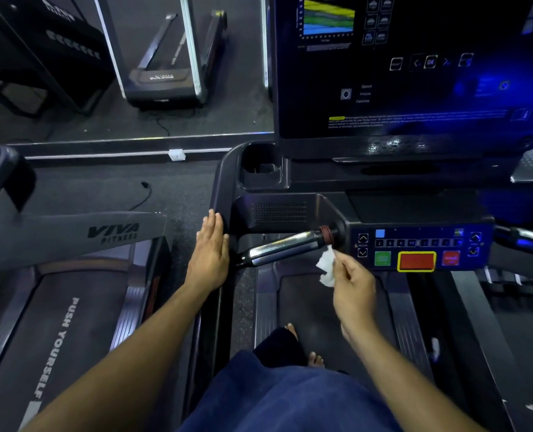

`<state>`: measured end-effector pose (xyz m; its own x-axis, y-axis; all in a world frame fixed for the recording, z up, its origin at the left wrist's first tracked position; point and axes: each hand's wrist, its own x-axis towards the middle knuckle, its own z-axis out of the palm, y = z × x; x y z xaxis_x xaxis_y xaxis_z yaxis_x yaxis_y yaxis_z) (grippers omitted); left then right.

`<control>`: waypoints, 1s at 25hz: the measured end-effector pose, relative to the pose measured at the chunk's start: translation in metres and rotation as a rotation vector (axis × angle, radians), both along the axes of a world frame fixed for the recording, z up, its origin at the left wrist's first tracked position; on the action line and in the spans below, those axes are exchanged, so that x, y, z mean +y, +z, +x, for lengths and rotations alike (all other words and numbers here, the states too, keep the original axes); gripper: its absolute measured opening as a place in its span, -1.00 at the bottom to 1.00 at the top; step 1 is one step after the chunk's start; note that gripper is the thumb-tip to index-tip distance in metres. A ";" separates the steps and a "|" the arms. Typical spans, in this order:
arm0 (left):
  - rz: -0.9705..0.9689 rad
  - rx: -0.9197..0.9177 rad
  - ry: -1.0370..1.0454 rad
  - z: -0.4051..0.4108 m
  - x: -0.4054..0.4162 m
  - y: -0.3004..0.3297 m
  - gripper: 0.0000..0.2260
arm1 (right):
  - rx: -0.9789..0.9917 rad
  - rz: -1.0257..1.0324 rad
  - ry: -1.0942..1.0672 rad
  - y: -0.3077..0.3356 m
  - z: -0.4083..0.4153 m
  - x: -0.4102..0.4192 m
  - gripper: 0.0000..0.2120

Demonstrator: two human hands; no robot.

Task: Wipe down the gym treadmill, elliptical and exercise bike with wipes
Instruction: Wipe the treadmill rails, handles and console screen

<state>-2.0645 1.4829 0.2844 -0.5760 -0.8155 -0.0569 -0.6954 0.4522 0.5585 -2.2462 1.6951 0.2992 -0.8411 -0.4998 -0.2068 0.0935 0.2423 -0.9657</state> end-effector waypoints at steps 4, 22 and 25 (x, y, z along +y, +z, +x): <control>-0.002 -0.005 -0.008 0.000 -0.001 -0.002 -0.50 | -0.843 -0.201 -0.385 -0.007 0.001 -0.031 -0.84; -0.003 -0.006 0.010 0.000 0.002 0.004 -0.51 | -0.849 -0.086 -0.144 -0.021 0.053 -0.102 -0.83; 0.007 -0.014 0.011 -0.001 0.001 0.005 -0.50 | -0.761 -0.161 -0.308 -0.009 0.014 -0.077 -0.84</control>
